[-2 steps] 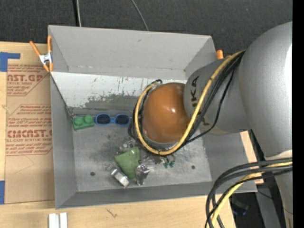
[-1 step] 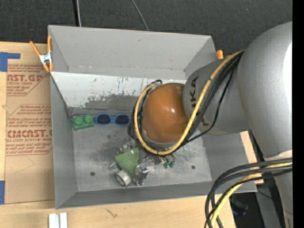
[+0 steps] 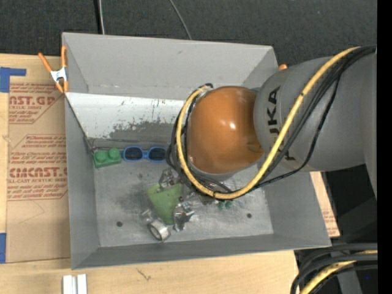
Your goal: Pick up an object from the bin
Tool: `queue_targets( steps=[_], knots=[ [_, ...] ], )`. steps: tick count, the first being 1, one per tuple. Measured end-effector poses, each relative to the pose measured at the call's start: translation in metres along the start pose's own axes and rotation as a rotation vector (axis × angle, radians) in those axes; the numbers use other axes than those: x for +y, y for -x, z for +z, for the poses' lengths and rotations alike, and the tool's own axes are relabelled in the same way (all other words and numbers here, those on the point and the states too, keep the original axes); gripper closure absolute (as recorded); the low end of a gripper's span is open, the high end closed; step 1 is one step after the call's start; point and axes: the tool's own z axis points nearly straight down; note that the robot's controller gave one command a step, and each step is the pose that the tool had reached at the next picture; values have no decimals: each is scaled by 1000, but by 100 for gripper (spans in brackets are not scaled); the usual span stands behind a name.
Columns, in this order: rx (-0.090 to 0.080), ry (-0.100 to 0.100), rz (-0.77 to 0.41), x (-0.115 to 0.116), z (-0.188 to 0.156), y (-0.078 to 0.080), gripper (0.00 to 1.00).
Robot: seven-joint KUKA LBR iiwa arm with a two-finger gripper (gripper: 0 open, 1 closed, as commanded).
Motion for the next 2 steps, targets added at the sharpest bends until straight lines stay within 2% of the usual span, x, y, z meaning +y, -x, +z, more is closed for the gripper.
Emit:
queue_targets(
  steps=[1, 2],
  knots=[
    [-3, -2, 17, -6, -126, 3, 100],
    [10, 2, 73, -2, 34, 9, 100]
  ],
)
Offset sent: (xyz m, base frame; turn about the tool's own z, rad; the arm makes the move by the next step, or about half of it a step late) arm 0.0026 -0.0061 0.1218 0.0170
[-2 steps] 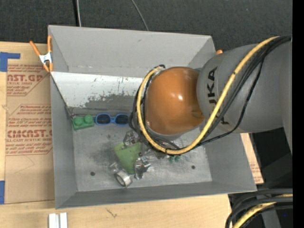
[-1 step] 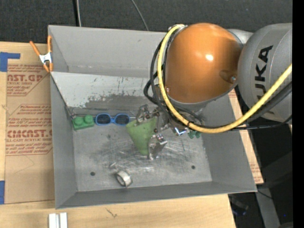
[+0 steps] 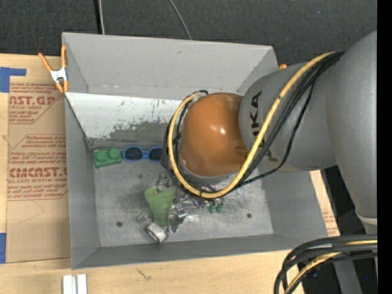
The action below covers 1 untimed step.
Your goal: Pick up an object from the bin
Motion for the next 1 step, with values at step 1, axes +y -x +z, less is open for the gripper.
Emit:
queue_targets(
  steps=[1],
  knots=[
    [-14, -3, 0, -24, -75, 26, 100]
  ],
)
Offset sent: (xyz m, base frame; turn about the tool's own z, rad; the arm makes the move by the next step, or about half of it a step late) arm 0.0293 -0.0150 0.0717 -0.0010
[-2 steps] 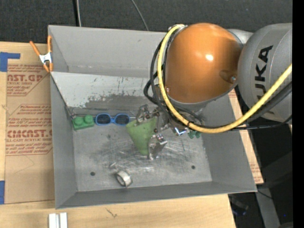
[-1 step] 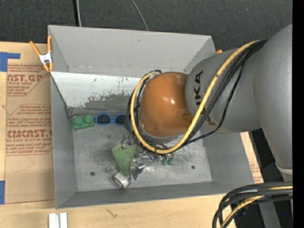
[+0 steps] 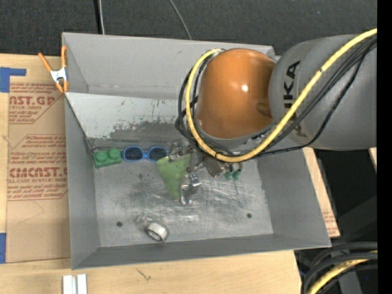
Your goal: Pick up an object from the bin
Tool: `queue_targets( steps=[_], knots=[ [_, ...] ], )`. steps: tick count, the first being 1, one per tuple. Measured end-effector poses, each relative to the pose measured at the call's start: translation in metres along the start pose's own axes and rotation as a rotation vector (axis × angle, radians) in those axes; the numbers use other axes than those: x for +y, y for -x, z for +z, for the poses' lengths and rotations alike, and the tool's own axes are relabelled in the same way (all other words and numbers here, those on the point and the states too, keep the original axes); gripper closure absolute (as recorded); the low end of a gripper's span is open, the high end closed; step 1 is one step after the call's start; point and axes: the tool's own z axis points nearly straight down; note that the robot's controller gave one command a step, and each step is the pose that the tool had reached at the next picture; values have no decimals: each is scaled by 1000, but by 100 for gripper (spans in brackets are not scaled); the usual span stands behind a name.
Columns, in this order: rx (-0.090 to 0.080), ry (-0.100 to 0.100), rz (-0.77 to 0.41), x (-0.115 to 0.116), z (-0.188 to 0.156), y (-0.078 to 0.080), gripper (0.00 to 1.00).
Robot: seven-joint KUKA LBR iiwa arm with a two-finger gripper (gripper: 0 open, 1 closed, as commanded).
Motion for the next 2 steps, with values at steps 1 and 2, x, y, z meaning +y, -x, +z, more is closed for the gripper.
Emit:
queue_targets(
  steps=[1, 2],
  knots=[
    [16, 1, 45, -50, 63, -14, 100],
    [3, 2, -551, -60, -95, -8, 100]
  ],
)
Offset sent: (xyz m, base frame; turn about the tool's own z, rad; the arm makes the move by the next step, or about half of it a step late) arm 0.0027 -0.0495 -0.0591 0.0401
